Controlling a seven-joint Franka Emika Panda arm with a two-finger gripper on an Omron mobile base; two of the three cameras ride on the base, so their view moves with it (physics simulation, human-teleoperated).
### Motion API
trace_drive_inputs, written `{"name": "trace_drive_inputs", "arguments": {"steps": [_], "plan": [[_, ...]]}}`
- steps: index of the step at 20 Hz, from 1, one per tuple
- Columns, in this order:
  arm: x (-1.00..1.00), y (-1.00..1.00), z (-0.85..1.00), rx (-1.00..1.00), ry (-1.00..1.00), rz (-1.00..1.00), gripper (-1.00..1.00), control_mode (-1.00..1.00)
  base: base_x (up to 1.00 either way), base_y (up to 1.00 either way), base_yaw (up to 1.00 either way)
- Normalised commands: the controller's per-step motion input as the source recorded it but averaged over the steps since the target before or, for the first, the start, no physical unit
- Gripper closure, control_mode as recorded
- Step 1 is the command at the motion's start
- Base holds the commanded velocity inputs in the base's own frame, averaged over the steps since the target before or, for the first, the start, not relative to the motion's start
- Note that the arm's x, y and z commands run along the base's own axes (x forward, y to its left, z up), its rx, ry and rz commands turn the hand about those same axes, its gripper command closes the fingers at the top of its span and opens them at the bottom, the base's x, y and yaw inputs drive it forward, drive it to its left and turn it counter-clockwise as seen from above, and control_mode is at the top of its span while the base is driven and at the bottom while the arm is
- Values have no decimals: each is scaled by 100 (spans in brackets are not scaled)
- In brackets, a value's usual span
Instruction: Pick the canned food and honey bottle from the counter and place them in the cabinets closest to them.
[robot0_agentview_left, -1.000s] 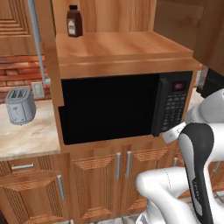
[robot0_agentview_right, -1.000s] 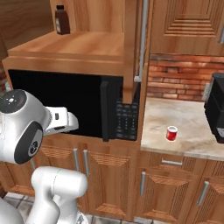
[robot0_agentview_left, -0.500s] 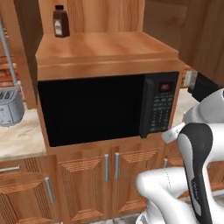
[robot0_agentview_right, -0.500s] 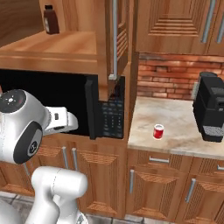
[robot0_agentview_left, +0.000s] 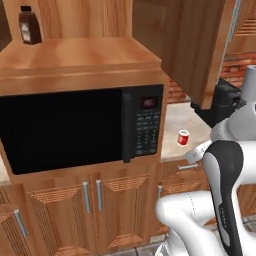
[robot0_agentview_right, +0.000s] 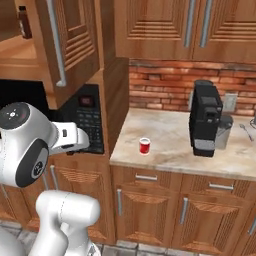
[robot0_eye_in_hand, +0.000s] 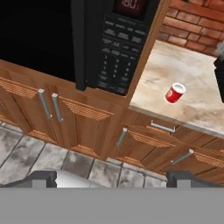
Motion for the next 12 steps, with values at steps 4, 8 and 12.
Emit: {"name": "trace_drive_inputs", "arguments": {"steps": [4, 8, 12], "plan": [[0, 0, 0, 0, 0, 0, -100, 100, -1, -70, -3], [0, 0, 0, 0, 0, 0, -100, 100, 0, -64, -2], [0, 0, 0, 0, 0, 0, -100, 100, 0, -50, 0]]}}
